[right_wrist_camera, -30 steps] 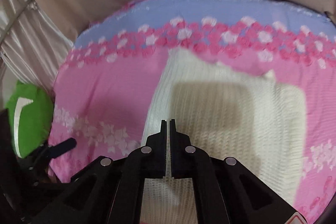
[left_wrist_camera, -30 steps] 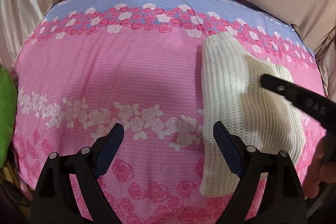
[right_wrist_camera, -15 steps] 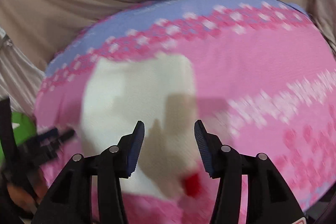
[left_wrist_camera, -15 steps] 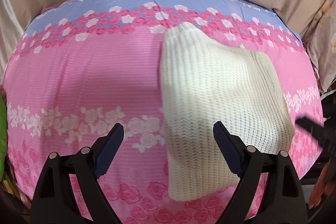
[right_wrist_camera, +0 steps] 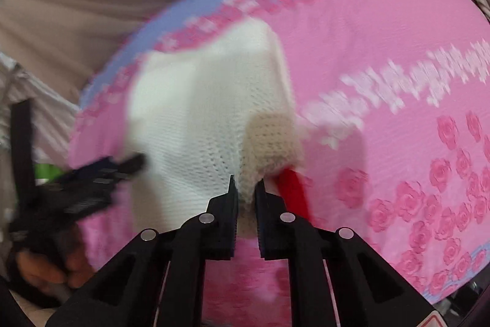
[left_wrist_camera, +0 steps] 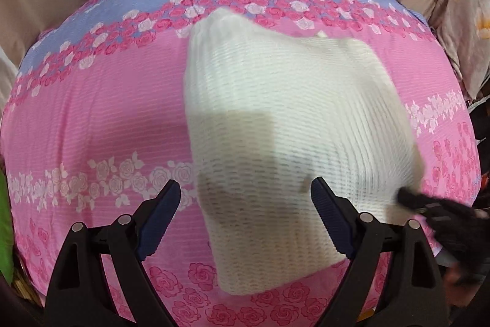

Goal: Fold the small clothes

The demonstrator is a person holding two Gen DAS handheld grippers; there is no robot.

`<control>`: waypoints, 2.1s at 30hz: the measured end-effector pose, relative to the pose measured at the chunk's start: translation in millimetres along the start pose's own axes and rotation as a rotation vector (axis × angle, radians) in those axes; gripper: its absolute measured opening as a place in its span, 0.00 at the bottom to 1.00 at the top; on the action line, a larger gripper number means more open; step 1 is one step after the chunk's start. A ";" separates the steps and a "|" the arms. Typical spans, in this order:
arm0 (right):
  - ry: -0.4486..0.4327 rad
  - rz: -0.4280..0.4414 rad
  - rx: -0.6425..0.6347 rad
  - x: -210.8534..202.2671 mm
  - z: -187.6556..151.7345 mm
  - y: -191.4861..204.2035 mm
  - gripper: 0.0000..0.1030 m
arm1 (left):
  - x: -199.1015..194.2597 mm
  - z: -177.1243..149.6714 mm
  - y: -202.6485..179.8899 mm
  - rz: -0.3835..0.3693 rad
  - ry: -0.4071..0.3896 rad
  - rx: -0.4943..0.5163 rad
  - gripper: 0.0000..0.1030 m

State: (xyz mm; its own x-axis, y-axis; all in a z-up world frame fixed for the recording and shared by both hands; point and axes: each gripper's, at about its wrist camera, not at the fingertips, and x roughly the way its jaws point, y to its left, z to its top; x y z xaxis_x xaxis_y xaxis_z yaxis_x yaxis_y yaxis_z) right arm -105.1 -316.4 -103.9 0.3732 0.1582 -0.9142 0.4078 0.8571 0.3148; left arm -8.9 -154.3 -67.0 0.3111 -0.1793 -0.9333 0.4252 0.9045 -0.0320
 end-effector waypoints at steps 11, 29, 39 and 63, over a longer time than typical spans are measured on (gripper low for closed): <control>-0.232 -0.057 -0.139 -77.9 12.5 42.1 0.26 | -0.8 -5.8 15.2 0.042 -0.015 -0.069 0.82; -0.128 -0.025 -0.081 -9.3 93.3 22.0 0.59 | -9.0 -5.1 26.3 0.067 -0.044 -0.122 0.82; -0.239 0.085 -0.209 -26.3 102.0 61.8 0.17 | -10.5 6.2 20.1 0.077 -0.062 -0.109 0.82; -0.119 -0.066 -0.266 -4.7 26.1 58.5 0.30 | 13.1 1.5 18.8 0.080 0.001 -0.124 0.85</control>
State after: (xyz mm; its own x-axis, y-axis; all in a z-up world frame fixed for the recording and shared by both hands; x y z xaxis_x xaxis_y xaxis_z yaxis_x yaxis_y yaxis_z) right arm -61.2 -279.8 -74.5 0.4542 0.0529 -0.8893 0.2073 0.9645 0.1633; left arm 4.5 -140.2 -79.3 0.3388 -0.1048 -0.9350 0.2906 0.9569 -0.0020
